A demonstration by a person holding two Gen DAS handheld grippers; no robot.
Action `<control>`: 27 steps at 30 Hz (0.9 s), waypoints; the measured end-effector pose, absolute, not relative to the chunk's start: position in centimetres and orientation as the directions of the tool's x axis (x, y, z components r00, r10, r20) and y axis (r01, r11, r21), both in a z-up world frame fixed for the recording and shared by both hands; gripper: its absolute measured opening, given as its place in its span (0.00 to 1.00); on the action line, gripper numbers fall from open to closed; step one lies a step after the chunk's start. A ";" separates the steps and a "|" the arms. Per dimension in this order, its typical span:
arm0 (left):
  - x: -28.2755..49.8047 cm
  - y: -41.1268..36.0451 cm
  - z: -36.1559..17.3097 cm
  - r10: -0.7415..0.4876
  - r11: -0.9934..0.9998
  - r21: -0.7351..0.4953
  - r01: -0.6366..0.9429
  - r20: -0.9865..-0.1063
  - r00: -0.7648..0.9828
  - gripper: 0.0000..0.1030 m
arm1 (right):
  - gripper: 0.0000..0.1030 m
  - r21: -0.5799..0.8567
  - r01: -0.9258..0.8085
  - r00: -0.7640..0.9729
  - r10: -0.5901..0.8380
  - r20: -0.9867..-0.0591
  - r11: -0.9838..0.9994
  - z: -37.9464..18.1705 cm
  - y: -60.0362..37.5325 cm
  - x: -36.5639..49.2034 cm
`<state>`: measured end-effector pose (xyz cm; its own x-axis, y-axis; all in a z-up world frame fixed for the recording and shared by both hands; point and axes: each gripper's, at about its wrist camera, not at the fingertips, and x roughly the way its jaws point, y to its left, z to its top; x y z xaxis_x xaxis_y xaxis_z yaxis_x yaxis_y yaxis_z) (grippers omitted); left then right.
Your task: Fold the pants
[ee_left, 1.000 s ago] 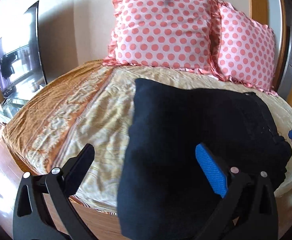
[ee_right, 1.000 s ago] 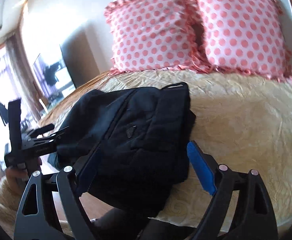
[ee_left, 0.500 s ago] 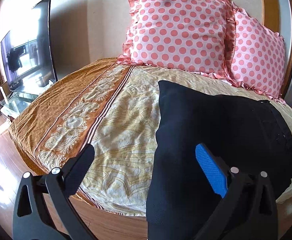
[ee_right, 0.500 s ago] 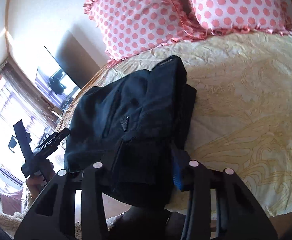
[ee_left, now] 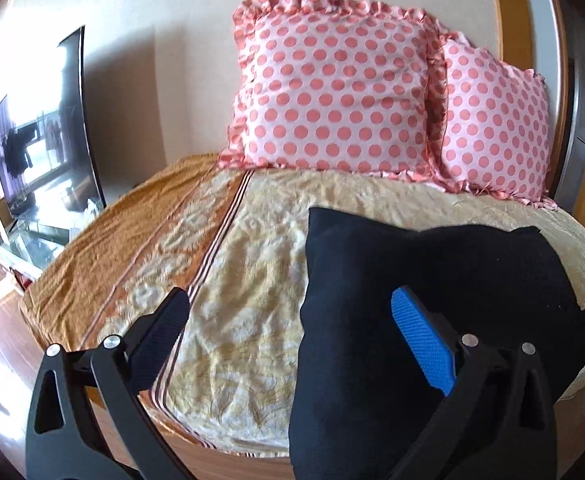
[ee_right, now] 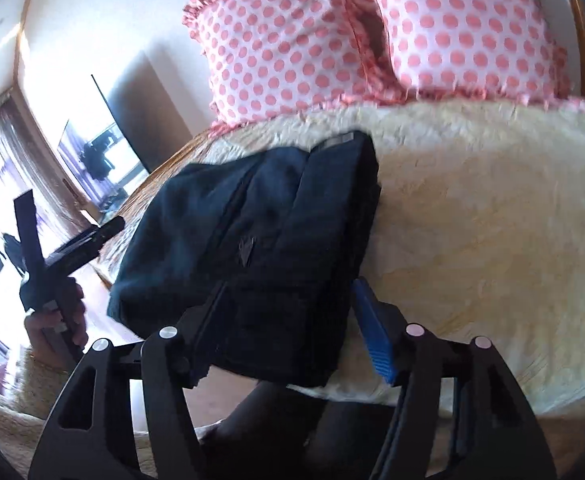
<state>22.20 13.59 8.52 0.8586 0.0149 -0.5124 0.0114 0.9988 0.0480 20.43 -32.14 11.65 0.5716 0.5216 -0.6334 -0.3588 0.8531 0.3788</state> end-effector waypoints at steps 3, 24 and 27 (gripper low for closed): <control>24.1 11.4 10.1 -0.023 0.995 0.075 0.068 -0.485 0.874 0.98 | 0.62 0.238 -0.453 0.646 0.500 -0.577 0.859 13.9 -29.6 21.7; 30.6 14.1 7.1 -0.216 0.976 -0.160 0.145 -0.771 0.599 0.98 | 0.69 0.603 -0.328 0.289 0.685 -0.669 0.727 8.6 -32.5 29.6; 30.0 15.3 7.2 -0.198 0.979 -0.126 0.162 -0.795 0.574 0.98 | 0.69 0.660 -0.241 0.200 0.702 -0.684 0.712 6.2 -33.8 29.7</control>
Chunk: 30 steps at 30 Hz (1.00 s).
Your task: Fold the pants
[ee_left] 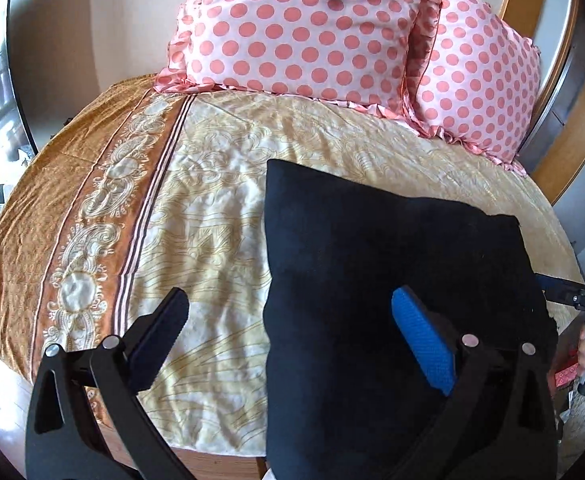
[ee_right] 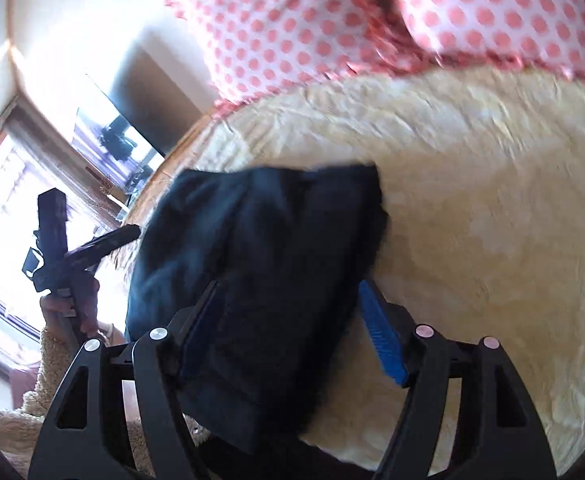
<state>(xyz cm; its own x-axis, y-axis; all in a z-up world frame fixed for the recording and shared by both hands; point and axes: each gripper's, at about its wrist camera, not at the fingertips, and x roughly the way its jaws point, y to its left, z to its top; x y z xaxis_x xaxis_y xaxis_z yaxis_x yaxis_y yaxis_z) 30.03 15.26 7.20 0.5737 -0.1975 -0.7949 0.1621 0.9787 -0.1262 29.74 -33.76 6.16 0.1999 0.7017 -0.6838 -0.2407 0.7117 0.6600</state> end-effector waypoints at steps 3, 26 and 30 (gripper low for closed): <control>29.9 15.8 6.4 -0.185 0.980 -0.111 0.165 -0.818 0.544 0.98 | 0.70 0.715 -0.192 0.129 0.740 -0.660 0.672 4.5 -33.4 29.9; 31.3 16.8 3.3 -0.460 0.888 -0.413 0.204 -0.814 0.354 0.98 | 0.48 0.758 -0.232 0.111 0.791 -0.602 0.610 5.1 -31.2 30.3; 31.6 16.3 2.8 -0.489 0.872 -0.445 0.204 -0.809 0.327 0.95 | 0.57 0.778 -0.203 0.080 0.802 -0.592 0.595 4.4 -31.5 30.6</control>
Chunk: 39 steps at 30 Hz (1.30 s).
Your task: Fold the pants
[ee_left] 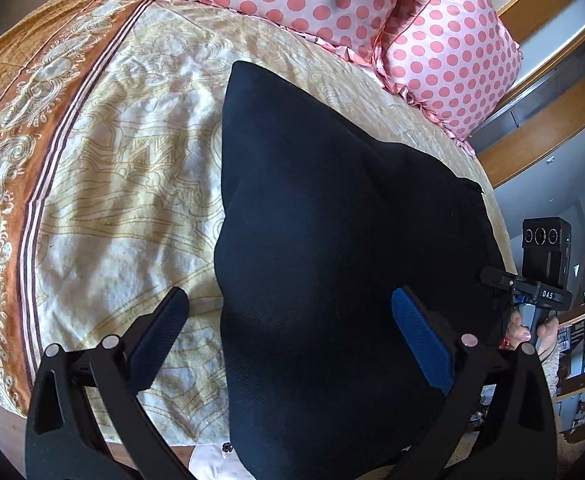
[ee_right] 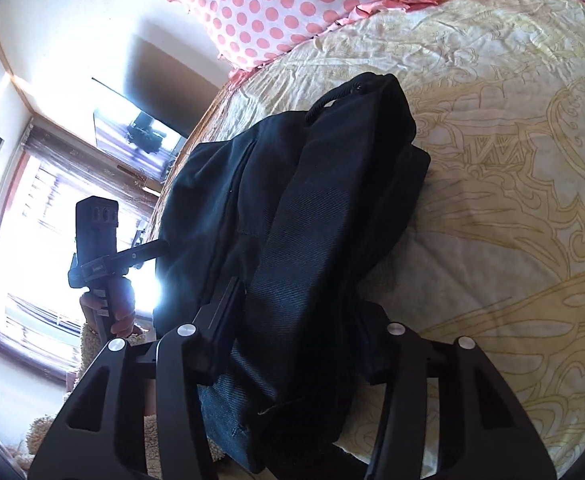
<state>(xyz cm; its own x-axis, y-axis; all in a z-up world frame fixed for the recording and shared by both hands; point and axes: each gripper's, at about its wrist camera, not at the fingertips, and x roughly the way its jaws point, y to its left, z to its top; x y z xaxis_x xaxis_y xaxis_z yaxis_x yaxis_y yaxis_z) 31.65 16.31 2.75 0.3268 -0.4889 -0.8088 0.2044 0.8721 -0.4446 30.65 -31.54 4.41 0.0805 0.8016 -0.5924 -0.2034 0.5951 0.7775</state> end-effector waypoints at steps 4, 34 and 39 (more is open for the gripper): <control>31.5 15.6 3.0 -0.516 0.856 -0.472 0.210 -0.800 0.305 0.75 | 0.67 0.788 -0.193 0.068 0.809 -0.584 0.585 3.6 -31.3 31.1; 34.3 8.2 11.3 -0.499 0.866 -0.376 0.330 -0.692 0.522 0.25 | 0.38 0.819 -0.256 0.352 0.838 -0.416 0.514 8.2 -35.2 35.7; 39.2 3.8 10.8 -0.522 0.852 -0.383 0.357 -0.668 0.530 0.25 | 0.38 0.815 -0.217 0.418 0.805 -0.420 0.538 7.7 -38.2 39.4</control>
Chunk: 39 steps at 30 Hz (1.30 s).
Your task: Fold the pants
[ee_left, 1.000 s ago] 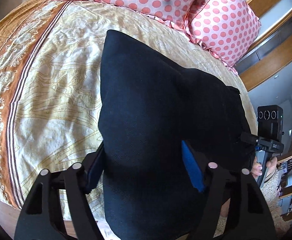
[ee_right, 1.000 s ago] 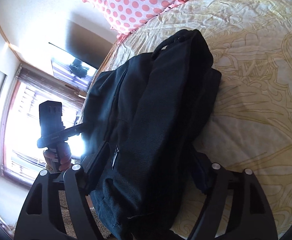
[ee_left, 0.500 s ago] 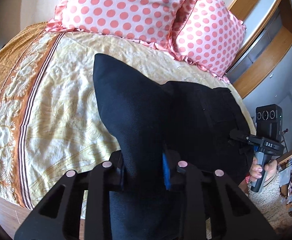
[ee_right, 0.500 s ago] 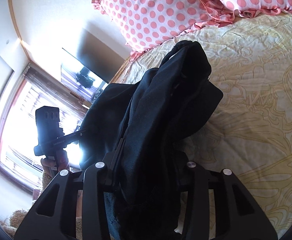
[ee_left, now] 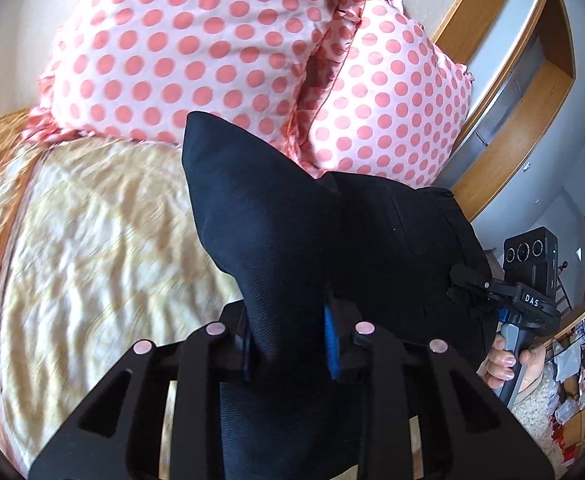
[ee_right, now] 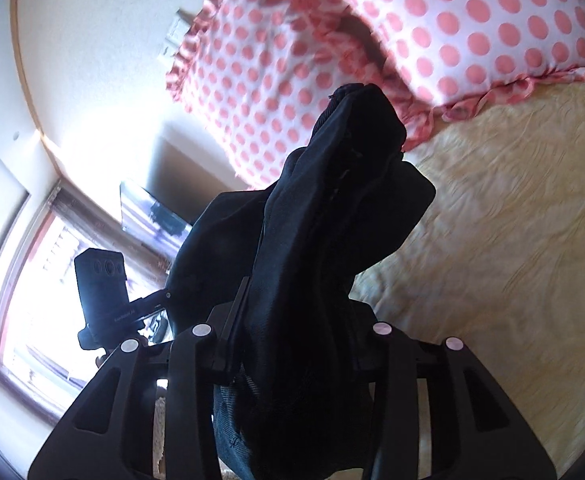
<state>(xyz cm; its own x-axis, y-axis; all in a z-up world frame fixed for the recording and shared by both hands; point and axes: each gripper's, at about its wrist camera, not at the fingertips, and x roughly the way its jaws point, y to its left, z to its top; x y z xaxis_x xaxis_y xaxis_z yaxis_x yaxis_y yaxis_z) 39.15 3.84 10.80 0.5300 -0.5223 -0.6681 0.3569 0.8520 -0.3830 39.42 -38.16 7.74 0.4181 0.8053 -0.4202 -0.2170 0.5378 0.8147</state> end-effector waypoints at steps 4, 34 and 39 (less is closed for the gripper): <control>42.6 1.4 8.7 -0.523 0.852 -0.389 0.351 -0.678 0.517 0.26 | 0.38 0.805 -0.162 0.448 0.770 -0.455 0.571 5.3 -40.4 41.7; 32.9 -5.1 4.6 -0.006 0.978 0.154 0.138 -0.644 0.765 0.98 | 0.71 0.113 -0.236 0.732 0.253 -0.632 0.965 9.2 -31.3 31.8; 33.7 -4.4 2.6 -0.036 0.988 0.086 0.128 -0.679 0.734 0.98 | 0.74 0.129 -0.227 0.652 0.249 -0.716 0.965 6.5 -30.9 31.9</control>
